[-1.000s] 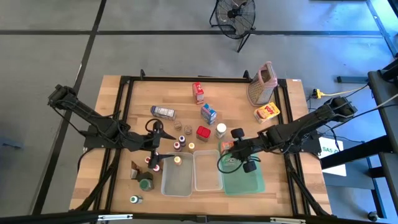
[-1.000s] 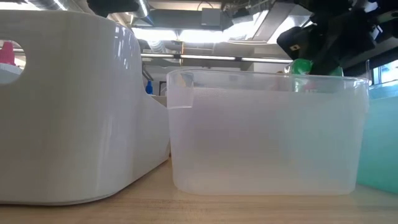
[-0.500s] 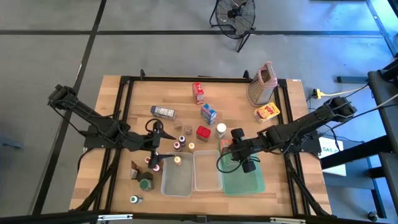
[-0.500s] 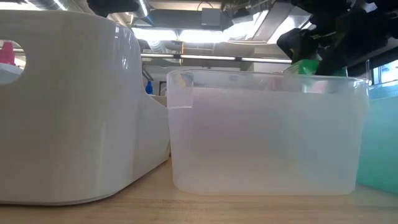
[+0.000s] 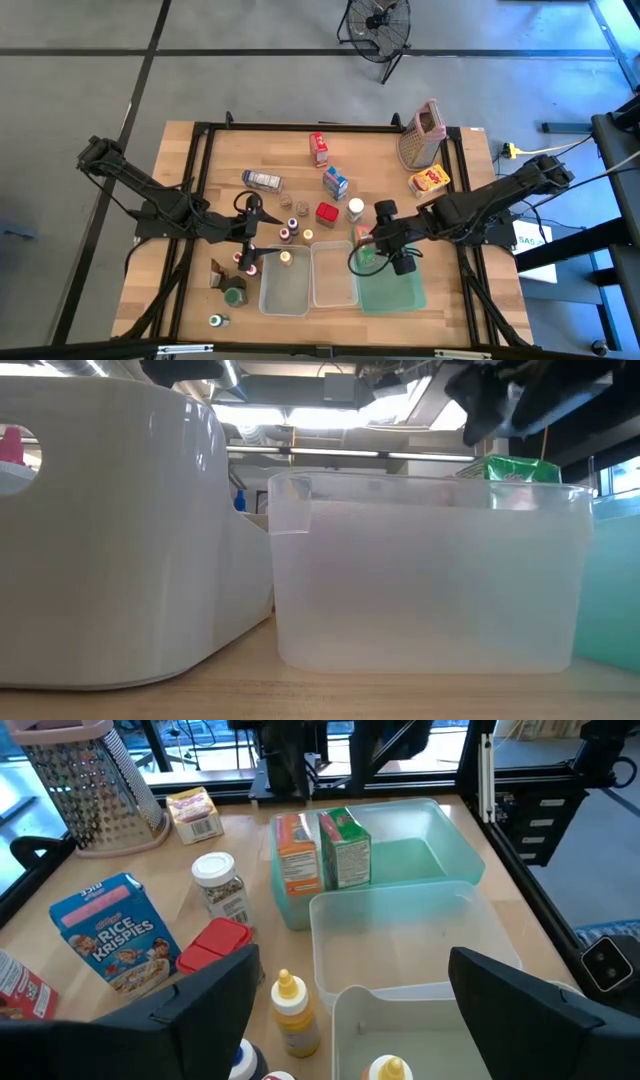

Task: Pick & Place Kitchen Items
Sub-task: Put the white seasoning bottle into the white bin

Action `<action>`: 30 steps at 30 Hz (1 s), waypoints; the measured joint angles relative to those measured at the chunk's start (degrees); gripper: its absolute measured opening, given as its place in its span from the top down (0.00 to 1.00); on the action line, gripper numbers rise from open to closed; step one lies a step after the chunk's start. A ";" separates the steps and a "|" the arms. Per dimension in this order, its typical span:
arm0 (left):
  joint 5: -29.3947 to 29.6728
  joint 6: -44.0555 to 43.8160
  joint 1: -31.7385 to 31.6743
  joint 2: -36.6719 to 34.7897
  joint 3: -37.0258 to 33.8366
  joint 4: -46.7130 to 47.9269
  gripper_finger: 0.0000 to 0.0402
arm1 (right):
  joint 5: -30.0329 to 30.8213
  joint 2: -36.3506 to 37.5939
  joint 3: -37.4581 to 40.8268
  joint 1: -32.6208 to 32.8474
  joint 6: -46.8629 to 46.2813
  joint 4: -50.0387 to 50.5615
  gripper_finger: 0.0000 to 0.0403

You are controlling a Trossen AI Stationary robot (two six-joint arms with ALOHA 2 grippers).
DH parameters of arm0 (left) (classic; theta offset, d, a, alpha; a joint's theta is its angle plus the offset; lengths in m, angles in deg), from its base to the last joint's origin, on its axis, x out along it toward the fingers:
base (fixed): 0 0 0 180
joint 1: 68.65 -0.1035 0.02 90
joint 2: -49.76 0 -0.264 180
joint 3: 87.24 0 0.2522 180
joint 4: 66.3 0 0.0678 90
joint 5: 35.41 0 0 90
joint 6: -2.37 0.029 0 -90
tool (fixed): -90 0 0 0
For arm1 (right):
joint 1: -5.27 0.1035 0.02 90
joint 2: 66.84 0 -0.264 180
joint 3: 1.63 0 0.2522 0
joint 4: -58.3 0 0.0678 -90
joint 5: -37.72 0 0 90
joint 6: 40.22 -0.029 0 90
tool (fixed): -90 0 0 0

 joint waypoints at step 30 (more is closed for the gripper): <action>-0.14 1.13 0.00 0.00 0.00 0.42 0.20 | -1.37 -6.72 -16.59 -21.31 -7.96 13.07 0.34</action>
